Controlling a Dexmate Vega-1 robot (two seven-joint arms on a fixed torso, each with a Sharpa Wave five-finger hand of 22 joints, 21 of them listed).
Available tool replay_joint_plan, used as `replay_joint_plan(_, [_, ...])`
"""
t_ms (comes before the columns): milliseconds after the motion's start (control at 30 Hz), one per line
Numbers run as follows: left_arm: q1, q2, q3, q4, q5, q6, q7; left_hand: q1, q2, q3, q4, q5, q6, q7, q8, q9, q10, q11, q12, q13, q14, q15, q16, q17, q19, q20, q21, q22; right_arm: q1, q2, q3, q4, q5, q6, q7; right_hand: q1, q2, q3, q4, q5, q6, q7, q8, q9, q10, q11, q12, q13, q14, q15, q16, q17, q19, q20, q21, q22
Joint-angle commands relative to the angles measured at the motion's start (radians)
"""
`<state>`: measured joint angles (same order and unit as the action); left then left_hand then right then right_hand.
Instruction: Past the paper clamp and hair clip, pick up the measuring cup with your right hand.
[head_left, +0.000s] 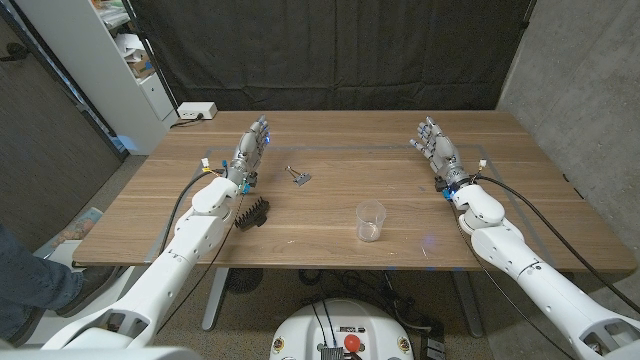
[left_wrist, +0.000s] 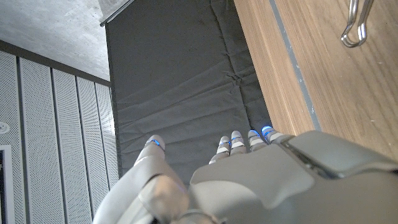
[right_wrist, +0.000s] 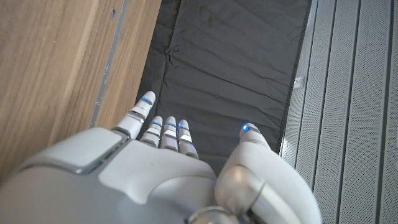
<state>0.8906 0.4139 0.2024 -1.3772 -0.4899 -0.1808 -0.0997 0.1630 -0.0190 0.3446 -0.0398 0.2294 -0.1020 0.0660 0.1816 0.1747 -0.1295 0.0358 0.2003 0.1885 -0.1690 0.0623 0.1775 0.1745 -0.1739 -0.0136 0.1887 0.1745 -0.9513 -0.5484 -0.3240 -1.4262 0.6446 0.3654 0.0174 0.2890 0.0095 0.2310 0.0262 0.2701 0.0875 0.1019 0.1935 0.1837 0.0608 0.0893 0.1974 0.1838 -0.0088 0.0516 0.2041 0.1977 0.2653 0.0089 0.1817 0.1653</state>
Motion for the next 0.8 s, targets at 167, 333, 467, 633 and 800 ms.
replay_joint_plan(167, [0.002, 0.005, -0.005, -0.003, -0.003, -0.004, -0.009, 0.008, 0.004, -0.002, -0.005, 0.005, -0.009, 0.0, 0.003, 0.002, -0.011, 0.0, 0.003, 0.002, -0.038, 0.0, 0.006, 0.005, -0.072, 0.005, -0.001, 0.004, -0.052, -0.041, 0.009, -0.069, -0.015, 0.006, -0.013, 0.013, -0.001, 0.003, -0.008, 0.006, 0.002, -0.006, 0.004, 0.004, 0.004, -0.001, 0.002, 0.005, 0.006, -0.001, 0.003, 0.005, 0.001, -0.002, 0.006, 0.004])
replay_joint_plan(333, [-0.003, 0.006, -0.002, 0.002, -0.003, 0.0, -0.016, 0.009, 0.005, -0.002, -0.006, 0.005, -0.008, 0.0, 0.004, 0.002, -0.01, 0.0, 0.003, 0.002, -0.037, 0.0, 0.007, 0.005, -0.073, 0.005, 0.0, 0.005, -0.066, -0.055, 0.014, -0.087, -0.02, 0.006, -0.018, 0.013, 0.0, 0.002, -0.009, 0.006, 0.002, -0.006, 0.004, 0.004, 0.004, -0.002, 0.002, 0.005, 0.007, -0.001, 0.003, 0.005, 0.002, -0.002, 0.007, 0.004])
replay_joint_plan(467, [-0.004, 0.006, 0.001, 0.002, 0.0, 0.002, -0.016, 0.009, 0.005, -0.003, -0.006, 0.005, -0.008, 0.0, 0.004, 0.002, -0.011, -0.001, 0.003, 0.002, -0.038, -0.001, 0.006, 0.005, -0.073, 0.005, 0.0, 0.005, -0.074, -0.062, 0.017, -0.098, -0.022, 0.01, -0.02, 0.013, 0.0, 0.002, -0.009, 0.006, 0.002, -0.006, 0.004, 0.004, 0.004, -0.002, 0.002, 0.005, 0.007, -0.001, 0.003, 0.005, 0.002, -0.002, 0.007, 0.004])
replay_joint_plan(633, [-0.003, 0.011, 0.001, -0.009, 0.005, 0.01, -0.01, 0.009, 0.006, -0.003, -0.006, 0.005, -0.007, 0.0, 0.004, 0.002, -0.011, -0.002, 0.003, 0.002, -0.038, -0.001, 0.007, 0.005, -0.074, 0.006, 0.0, 0.005, -0.082, -0.068, 0.02, -0.104, -0.025, 0.021, -0.017, 0.014, 0.0, 0.002, -0.009, 0.006, 0.002, -0.007, 0.004, 0.004, 0.005, -0.003, 0.002, 0.005, 0.007, -0.001, 0.003, 0.005, 0.002, -0.002, 0.007, 0.004])
replay_joint_plan(800, [0.003, 0.014, -0.002, -0.025, 0.004, 0.014, -0.003, 0.01, 0.006, -0.004, -0.007, 0.004, -0.007, 0.0, 0.004, 0.002, -0.013, -0.001, 0.003, 0.002, -0.038, -0.001, 0.007, 0.005, -0.076, 0.007, 0.0, 0.005, -0.092, -0.075, 0.025, -0.114, -0.023, 0.025, -0.02, 0.013, 0.0, 0.001, -0.01, 0.006, 0.003, -0.009, 0.004, 0.004, 0.005, -0.004, 0.002, 0.005, 0.018, -0.003, 0.007, 0.006, 0.007, -0.004, 0.009, 0.004])
